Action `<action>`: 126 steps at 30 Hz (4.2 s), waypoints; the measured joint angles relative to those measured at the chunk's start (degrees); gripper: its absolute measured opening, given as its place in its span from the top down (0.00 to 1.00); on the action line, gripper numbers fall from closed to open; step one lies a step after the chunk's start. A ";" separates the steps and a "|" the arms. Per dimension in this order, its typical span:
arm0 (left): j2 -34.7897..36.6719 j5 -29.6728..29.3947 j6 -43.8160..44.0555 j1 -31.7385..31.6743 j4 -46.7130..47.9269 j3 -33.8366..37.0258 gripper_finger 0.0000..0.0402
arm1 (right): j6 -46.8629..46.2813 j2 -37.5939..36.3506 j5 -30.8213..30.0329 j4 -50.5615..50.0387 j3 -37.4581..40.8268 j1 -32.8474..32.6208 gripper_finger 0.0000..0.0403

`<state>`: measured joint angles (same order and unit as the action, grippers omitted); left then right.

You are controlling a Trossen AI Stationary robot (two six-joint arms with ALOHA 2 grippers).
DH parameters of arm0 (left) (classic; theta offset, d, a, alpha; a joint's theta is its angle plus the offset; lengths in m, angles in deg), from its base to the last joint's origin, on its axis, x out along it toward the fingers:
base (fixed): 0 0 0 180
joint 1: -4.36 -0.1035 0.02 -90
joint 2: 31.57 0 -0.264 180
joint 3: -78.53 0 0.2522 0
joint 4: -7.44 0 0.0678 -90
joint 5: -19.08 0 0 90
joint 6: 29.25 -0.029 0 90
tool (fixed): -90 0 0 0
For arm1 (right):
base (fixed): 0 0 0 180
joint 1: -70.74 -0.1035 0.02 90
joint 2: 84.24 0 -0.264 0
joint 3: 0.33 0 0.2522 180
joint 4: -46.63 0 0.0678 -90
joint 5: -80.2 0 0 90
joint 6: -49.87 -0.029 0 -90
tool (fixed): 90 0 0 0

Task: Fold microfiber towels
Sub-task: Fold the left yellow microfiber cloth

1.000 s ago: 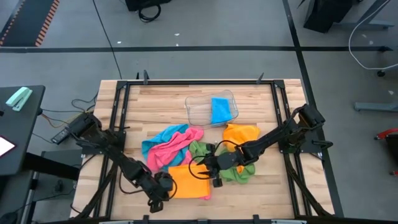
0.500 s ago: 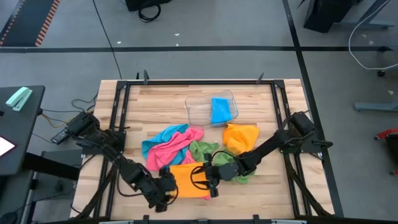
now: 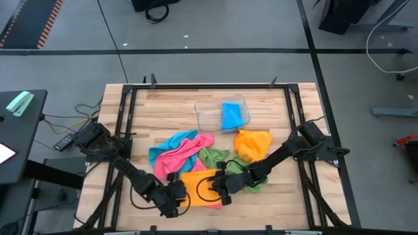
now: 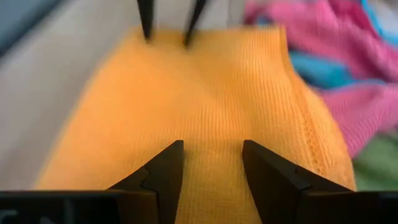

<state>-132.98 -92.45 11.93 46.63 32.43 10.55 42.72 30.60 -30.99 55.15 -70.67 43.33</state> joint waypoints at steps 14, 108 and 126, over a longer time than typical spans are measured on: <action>1.29 4.06 -5.35 0.76 0.82 -3.65 0.67 | 0.97 -8.62 0.40 -2.34 0.00 -0.49 0.57; 11.34 36.82 -19.34 -20.49 -27.50 20.13 0.47 | 3.35 -8.54 1.77 -7.75 -9.38 2.54 0.57; 11.46 29.28 -8.14 -20.44 -22.84 20.13 0.96 | 2.66 -8.00 5.37 -6.62 -9.40 1.94 0.57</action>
<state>-121.52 -63.17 3.80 26.19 9.59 30.68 45.38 22.61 -25.63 48.52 -80.06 45.26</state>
